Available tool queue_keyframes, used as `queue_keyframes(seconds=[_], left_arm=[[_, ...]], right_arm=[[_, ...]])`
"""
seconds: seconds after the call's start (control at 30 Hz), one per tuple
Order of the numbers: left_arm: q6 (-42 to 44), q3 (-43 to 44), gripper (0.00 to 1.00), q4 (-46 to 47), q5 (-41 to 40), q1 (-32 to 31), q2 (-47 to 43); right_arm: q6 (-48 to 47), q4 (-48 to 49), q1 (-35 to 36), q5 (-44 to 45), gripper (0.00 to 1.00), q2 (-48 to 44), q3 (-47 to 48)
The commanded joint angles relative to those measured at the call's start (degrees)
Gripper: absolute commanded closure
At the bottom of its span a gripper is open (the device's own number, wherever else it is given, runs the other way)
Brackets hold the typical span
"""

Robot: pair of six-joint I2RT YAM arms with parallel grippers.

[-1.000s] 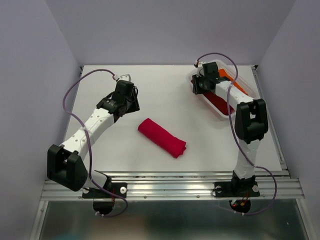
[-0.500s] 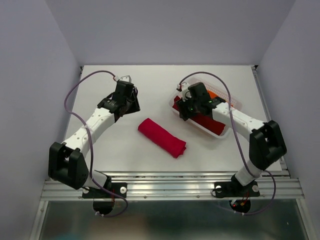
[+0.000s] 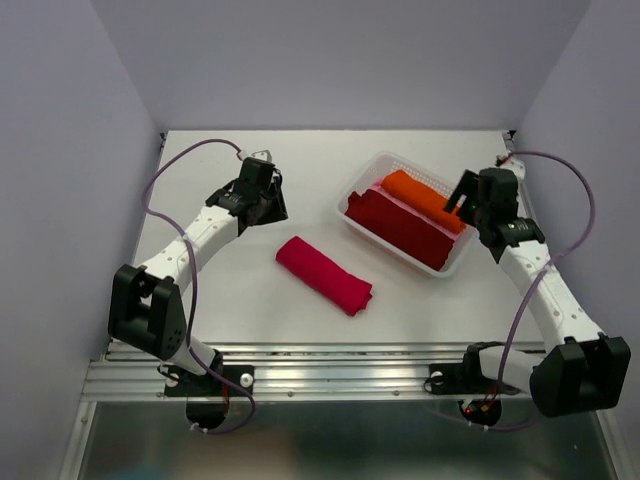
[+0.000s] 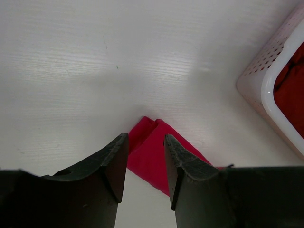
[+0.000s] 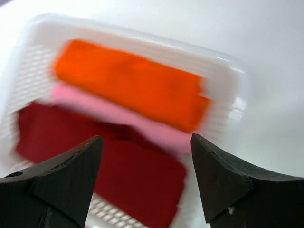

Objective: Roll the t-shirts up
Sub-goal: Move the bin to the center of the board.

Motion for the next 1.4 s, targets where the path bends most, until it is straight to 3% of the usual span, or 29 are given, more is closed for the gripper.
queue_keyframes(seconds=[0.0,0.2,0.3,0.37,0.4,0.63,0.73,0.9,1.0,1.03,1.17,1.3,1.37], left_arm=[[0.8,2.7,0.54,1.2,0.6,0.3,-0.2],[1.0,3.2,0.54,0.4,0.3,0.6,0.2],[1.1,2.9,0.54,0.7,0.6,0.6,0.1],[1.2,2.9,0.54,0.8,0.9,0.6,0.4],[1.2,2.8,0.54,0.9,1.0,0.7,0.6],[1.0,2.3,0.54,1.4,1.2,0.7,1.1],[0.9,2.4,0.54,1.4,1.3,0.8,1.6],[0.5,2.1,0.54,1.3,1.3,0.7,2.1],[0.5,1.7,0.54,0.8,1.0,0.8,2.3],[0.5,1.7,0.53,0.5,0.8,0.8,2.5],[0.2,1.3,0.53,-0.1,0.4,1.2,2.2],[0.1,-0.2,0.52,-0.2,0.6,2.6,1.1],[0.1,-1.3,0.51,0.0,1.0,3.3,0.9]], right_arm=[[14.5,-5.2,-9.4,5.8,0.2,-4.3,-5.9],[19.4,-5.4,-18.9,-1.3,0.21,-5.3,-12.7],[19.1,-3.6,-20.4,-5.7,0.28,-3.0,-14.6],[19.2,-1.7,-20.4,-5.9,0.38,-1.4,-15.4],[19.0,-1.1,-20.4,-6.2,0.49,-0.8,-16.0],[12.7,4.9,-20.4,-8.3,0.82,2.2,-15.5],[8.1,7.0,-20.4,-11.6,0.91,6.3,-12.3],[2.7,7.8,-20.4,-15.0,0.94,14.7,-5.8],[0.3,7.6,-20.4,-12.9,0.84,18.5,-1.4],[0.3,7.5,-20.4,-11.5,0.71,19.0,-0.3],[1.3,7.0,-20.4,-12.2,0.36,17.7,3.3],[3.5,5.1,-20.4,-16.3,0.21,10.4,1.7],[4.5,4.1,-19.7,-18.2,0.2,6.5,-0.5]])
